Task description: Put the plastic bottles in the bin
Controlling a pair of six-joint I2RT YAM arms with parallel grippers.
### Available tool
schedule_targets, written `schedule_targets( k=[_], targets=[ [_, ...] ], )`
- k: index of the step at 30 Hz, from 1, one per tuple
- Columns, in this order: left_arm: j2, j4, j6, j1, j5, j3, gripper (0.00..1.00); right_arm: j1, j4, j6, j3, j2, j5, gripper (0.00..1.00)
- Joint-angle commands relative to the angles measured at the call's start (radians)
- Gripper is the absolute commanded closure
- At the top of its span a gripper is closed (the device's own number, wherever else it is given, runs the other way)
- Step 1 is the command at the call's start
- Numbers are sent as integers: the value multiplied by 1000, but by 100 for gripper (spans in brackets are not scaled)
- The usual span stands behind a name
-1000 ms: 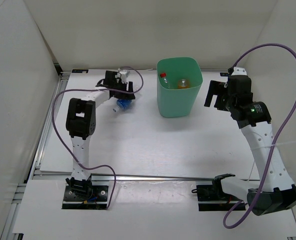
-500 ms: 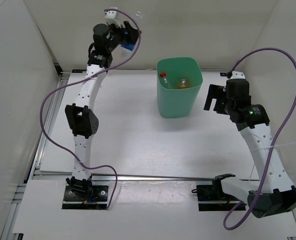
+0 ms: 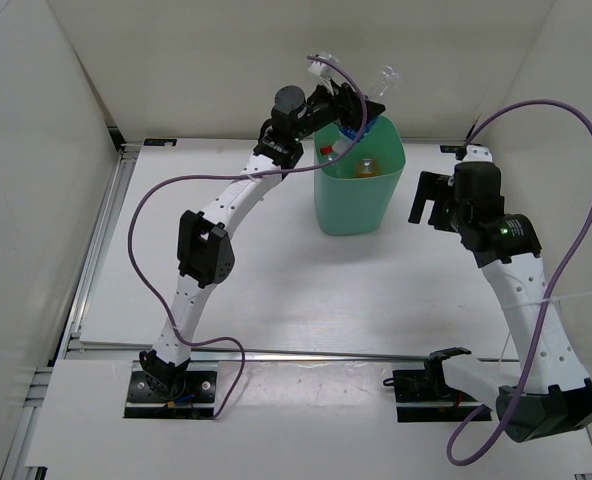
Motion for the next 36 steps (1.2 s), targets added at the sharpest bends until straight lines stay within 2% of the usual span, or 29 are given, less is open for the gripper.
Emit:
schedule_targets(
  k=[1, 3, 5, 6, 8, 10, 11, 17, 20, 21, 25, 26, 28, 29, 30, 31, 32, 33, 35, 36],
  targets=[
    [-21, 82, -19, 12, -9, 0, 77, -5, 22, 7, -4, -30, 5, 0],
    [-21, 82, -19, 3, 0, -9, 71, -5, 22, 7, -13, -30, 5, 0],
    [-21, 82, -19, 2, 0, -9, 38, -5, 13, 7, -22, -39, 5, 0],
    [-21, 82, -19, 2, 9, -18, 27, -5, 13, 7, -22, -39, 5, 0],
    [-21, 82, -10, -7, 9, -18, 12, -5, 13, 7, -22, -39, 5, 0],
    [-32, 71, 1, -7, 9, -30, 8, -5, 13, 7, -22, -39, 5, 0],
    [-32, 50, 18, -7, 20, -30, 1, -5, 13, 7, -22, -39, 5, 0],
    [-119, -30, 127, -7, 20, -141, 1, -5, -30, 56, 47, -39, 125, 0],
    [-230, -82, 202, -16, -78, -269, 1, -5, -104, 105, 105, -49, 172, 0],
    [-268, -93, 258, -16, -162, -312, 1, -5, -131, 150, 128, -49, 192, 0],
    [-537, -166, 351, -16, -361, -530, 1, -5, -209, 176, 225, -15, 173, 0],
    [-587, -180, 351, 4, -362, -578, 1, -5, -238, 209, 246, -4, 209, 0],
    [-691, -190, 294, 39, -385, -768, 1, -5, -240, 225, 246, -4, 260, 0],
    [-804, -190, 279, 59, -420, -837, 1, -5, -231, 215, 246, 7, 269, 0],
    [-868, -190, 279, 59, -461, -977, 1, -5, -231, 214, 246, 7, 269, 0],
    [-933, -200, 289, 59, -507, -1045, 1, -5, -231, 214, 246, 20, 269, 0],
    [-1066, -222, 302, 59, -596, -1104, 1, -5, -231, 228, 246, 31, 227, 0],
    [-1134, -245, 302, 59, -644, -1203, 1, -5, -241, 260, 260, 31, 204, 0],
    [-1312, -326, 277, 59, -784, -1267, 1, -5, -272, 283, 274, 69, 151, 0],
    [-1360, -443, 264, 59, -826, -1296, 1, -5, -284, 293, 288, 97, 86, 0]
  ],
)
